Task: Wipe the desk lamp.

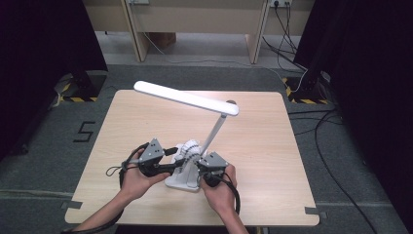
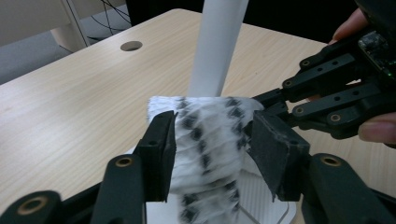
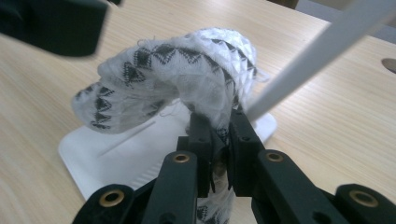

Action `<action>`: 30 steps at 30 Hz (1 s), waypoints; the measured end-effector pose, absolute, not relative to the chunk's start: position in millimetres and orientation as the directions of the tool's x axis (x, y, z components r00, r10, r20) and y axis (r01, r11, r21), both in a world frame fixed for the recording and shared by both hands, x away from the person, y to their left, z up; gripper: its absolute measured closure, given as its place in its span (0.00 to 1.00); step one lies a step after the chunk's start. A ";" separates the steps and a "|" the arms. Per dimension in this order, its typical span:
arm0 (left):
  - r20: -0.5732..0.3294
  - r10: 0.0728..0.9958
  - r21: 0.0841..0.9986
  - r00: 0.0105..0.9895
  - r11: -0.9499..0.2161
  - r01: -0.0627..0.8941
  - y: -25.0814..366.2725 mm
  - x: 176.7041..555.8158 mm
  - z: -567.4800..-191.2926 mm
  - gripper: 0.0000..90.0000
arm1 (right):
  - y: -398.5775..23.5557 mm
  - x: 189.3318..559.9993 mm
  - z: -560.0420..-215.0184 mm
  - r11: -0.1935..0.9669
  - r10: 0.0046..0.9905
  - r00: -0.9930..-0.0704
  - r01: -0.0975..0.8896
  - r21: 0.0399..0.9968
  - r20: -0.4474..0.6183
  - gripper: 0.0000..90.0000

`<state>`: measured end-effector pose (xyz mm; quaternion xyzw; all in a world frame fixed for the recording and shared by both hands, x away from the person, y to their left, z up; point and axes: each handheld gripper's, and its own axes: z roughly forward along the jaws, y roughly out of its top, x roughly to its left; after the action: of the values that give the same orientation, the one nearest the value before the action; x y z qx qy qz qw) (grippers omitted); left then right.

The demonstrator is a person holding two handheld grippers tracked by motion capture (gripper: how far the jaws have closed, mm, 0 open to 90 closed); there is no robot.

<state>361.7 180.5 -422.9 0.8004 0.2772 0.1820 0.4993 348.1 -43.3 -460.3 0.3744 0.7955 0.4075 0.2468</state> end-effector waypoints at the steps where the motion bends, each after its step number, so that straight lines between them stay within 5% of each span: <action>1: 0.012 0.631 0.900 0.776 -0.345 0.267 181.9 363.3 -422.8 0.58 | -46.0 348.6 -459.9 0.386 0.799 -0.595 0.396 0.833 -0.087 0.92; 10: -0.002 0.685 0.854 0.728 -0.377 0.357 189.6 379.2 -448.7 0.75 | -69.1 348.3 -453.4 0.352 0.829 -0.555 0.409 0.842 -0.077 0.92; 30: 0.031 0.692 0.787 0.721 -0.461 0.409 184.2 388.0 -494.9 0.80 | -123.5 359.7 -381.4 0.208 0.929 -0.354 0.269 0.940 -0.105 0.92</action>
<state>388.0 184.2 -494.9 0.8364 0.3291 0.1767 0.4012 359.7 -123.5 -381.4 0.4364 0.6867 0.4531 0.3643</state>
